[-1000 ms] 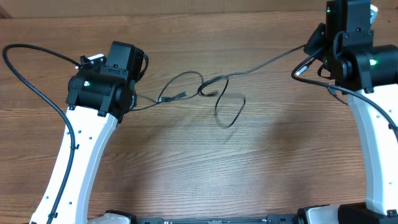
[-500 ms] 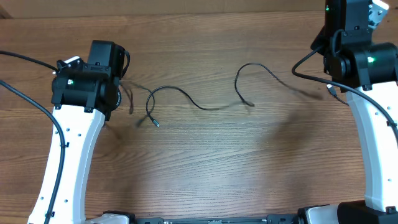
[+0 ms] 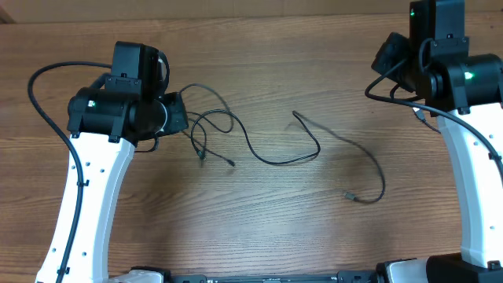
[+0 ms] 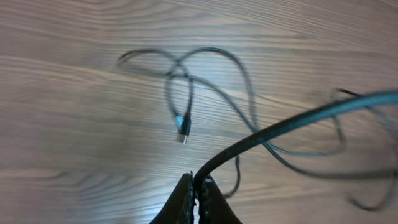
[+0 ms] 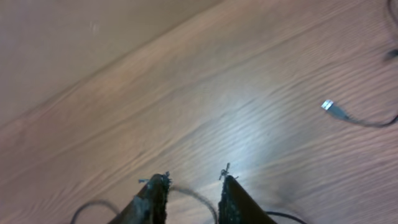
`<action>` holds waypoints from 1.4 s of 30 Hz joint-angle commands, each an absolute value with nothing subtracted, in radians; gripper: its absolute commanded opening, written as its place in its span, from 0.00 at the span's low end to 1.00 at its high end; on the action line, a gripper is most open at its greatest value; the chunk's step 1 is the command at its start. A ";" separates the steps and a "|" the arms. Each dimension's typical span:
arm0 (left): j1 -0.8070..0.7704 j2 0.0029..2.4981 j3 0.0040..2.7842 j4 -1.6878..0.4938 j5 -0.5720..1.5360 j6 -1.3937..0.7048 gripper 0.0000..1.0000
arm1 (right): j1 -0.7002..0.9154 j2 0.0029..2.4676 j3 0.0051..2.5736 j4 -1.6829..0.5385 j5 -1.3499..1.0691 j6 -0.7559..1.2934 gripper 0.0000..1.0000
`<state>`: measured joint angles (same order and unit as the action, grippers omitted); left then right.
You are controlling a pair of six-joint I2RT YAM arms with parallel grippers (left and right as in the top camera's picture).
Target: Untangle cables
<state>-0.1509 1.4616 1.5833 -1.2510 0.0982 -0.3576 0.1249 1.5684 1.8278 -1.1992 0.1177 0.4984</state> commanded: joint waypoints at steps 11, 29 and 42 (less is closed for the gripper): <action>-0.165 1.478 1.597 -1.272 0.230 -0.344 0.57 | 0.123 1.647 1.704 -1.177 -0.131 0.501 0.50; -0.165 1.517 1.597 -1.290 0.256 -0.344 0.93 | 0.221 1.834 1.694 -1.269 -0.308 0.211 0.84; -0.165 1.517 1.597 -1.304 0.256 -0.344 0.97 | 0.459 1.904 1.515 -1.075 -0.093 0.168 0.71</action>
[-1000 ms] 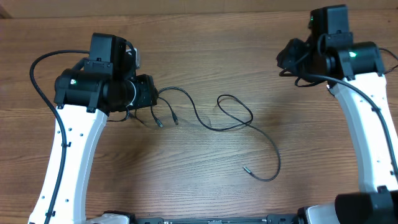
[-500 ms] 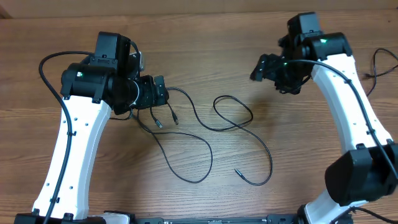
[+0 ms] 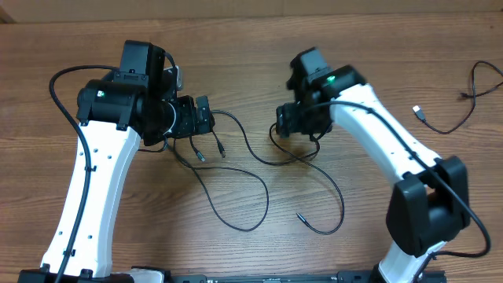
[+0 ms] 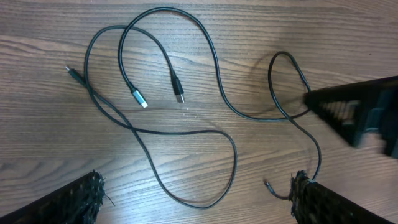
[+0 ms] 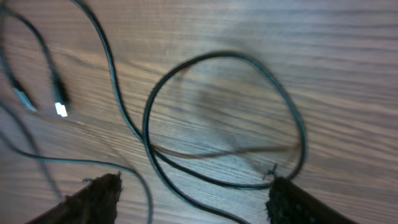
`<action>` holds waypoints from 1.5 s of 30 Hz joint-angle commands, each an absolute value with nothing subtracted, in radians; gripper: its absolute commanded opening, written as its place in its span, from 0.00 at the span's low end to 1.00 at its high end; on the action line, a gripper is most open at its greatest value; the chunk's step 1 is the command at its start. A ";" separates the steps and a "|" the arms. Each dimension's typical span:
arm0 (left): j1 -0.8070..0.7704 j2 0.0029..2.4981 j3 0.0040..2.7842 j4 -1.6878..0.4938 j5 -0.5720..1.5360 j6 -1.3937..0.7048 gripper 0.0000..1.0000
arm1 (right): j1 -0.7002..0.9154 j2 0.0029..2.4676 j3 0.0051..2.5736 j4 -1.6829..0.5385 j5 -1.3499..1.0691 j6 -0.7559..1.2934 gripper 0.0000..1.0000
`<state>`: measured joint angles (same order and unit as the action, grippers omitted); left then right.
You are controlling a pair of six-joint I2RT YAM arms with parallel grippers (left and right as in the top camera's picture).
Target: Untangle cables
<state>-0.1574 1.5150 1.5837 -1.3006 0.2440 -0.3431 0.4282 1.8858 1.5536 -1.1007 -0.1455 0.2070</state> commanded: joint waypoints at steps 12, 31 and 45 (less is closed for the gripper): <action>-0.165 1.517 1.597 -1.301 0.252 -0.343 0.98 | 0.535 1.968 1.475 -1.025 -0.098 0.088 0.48; -0.165 1.517 1.597 -1.301 0.252 -0.344 0.99 | 0.492 1.860 1.902 -1.220 0.111 0.262 0.04; -0.165 1.517 1.597 -1.304 0.252 -0.344 1.00 | 0.467 1.720 2.534 -1.393 0.662 0.264 0.04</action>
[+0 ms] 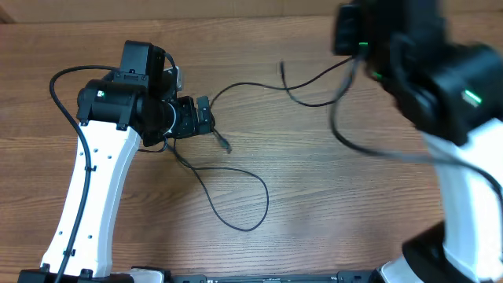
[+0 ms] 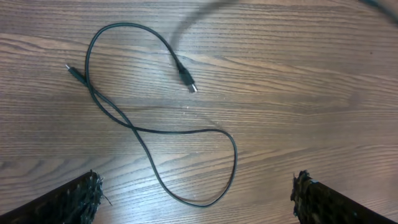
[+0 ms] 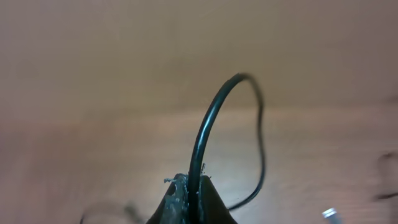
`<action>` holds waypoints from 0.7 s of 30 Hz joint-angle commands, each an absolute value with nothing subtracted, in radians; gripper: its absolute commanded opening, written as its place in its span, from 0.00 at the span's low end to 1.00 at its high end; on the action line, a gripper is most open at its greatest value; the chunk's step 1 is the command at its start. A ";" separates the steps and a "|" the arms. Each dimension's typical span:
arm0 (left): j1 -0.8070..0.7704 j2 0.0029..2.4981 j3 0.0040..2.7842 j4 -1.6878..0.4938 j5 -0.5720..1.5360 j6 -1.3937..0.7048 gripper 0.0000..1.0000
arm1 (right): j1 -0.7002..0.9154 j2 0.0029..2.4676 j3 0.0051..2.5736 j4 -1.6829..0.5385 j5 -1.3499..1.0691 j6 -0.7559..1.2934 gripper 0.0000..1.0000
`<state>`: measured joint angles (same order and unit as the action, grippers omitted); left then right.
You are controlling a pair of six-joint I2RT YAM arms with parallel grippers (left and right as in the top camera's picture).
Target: Untangle cables
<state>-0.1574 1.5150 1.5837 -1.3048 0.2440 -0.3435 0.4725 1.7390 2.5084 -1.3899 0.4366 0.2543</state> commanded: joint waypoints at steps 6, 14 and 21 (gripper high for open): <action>-0.165 1.517 1.597 -1.304 0.252 -0.344 1.00 | 0.395 1.710 2.533 -1.482 0.897 0.431 0.04; -0.165 1.517 1.597 -1.304 0.252 -0.344 1.00 | 0.170 1.711 2.532 -1.579 0.744 0.532 0.04; -0.165 1.517 1.597 -1.304 0.252 -0.344 1.00 | 0.018 1.721 2.526 -1.587 0.549 0.531 0.04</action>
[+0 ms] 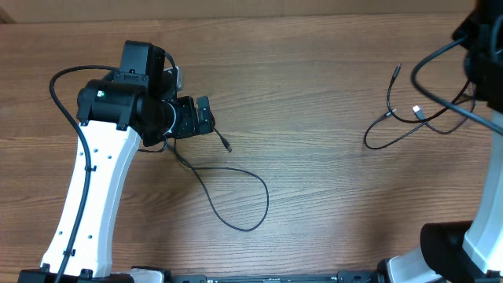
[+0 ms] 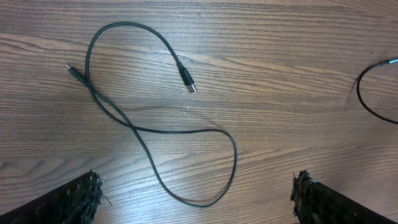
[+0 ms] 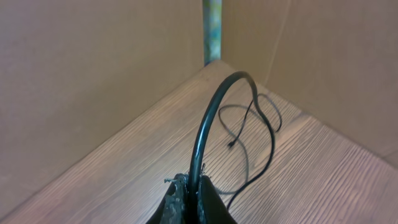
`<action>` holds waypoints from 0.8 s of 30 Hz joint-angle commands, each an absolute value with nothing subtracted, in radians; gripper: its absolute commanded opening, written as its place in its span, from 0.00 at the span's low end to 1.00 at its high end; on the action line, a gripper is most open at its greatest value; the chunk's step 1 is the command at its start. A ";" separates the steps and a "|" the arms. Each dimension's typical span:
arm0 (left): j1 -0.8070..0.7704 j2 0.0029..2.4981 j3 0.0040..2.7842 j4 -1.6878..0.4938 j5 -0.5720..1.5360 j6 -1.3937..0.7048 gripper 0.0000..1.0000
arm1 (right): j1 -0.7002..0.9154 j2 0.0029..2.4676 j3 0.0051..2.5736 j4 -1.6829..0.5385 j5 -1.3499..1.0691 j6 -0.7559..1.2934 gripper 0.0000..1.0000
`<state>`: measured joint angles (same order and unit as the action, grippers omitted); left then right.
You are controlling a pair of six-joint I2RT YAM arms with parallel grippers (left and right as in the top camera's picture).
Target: Untangle cables
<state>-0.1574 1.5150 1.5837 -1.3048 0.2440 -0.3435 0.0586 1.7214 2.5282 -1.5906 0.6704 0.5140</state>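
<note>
One thin black cable (image 2: 140, 130) lies alone on the wooden table below my left gripper (image 2: 196, 182), which is wide open and holds nothing. Its plug (image 2: 188, 81) points right and its other end (image 2: 73, 71) lies at the left. In the overhead view the same cable (image 1: 263, 196) loops in front of the left gripper (image 1: 206, 118). My right gripper (image 3: 193, 184) is shut on a second black cable (image 3: 208, 118), which arches up from the jaws. That cable (image 1: 389, 106) trails down onto the table at the far right.
Another cable with a silver plug (image 1: 417, 111) lies at the right edge, under the held one. Brown cardboard walls (image 3: 93, 68) meet in a corner behind the right gripper. The left arm's own black hose (image 1: 47, 86) curves at the far left.
The right gripper, still shut on its cable, has gone from high over the middle right to the far right corner. The cable no longer reaches toward the left gripper. The left arm is unchanged.
At first the left gripper was shut on a cable at the left and the right gripper stood open far right. Then both were open over tangled cables mid-table. Later the right gripper held one cable raised. Now that cable is at the far right, apart from the other.
</note>
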 commanded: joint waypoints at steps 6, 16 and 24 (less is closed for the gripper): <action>-0.165 1.517 1.597 -1.304 0.252 -0.344 1.00 | -0.008 1.733 2.468 -1.597 0.480 0.531 0.04; -0.165 1.517 1.597 -1.304 0.252 -0.344 1.00 | -0.008 1.800 2.363 -1.641 0.476 0.531 0.22; -0.165 1.517 1.597 -1.301 0.253 -0.344 1.00 | -0.008 1.809 2.275 -1.628 0.390 0.531 0.73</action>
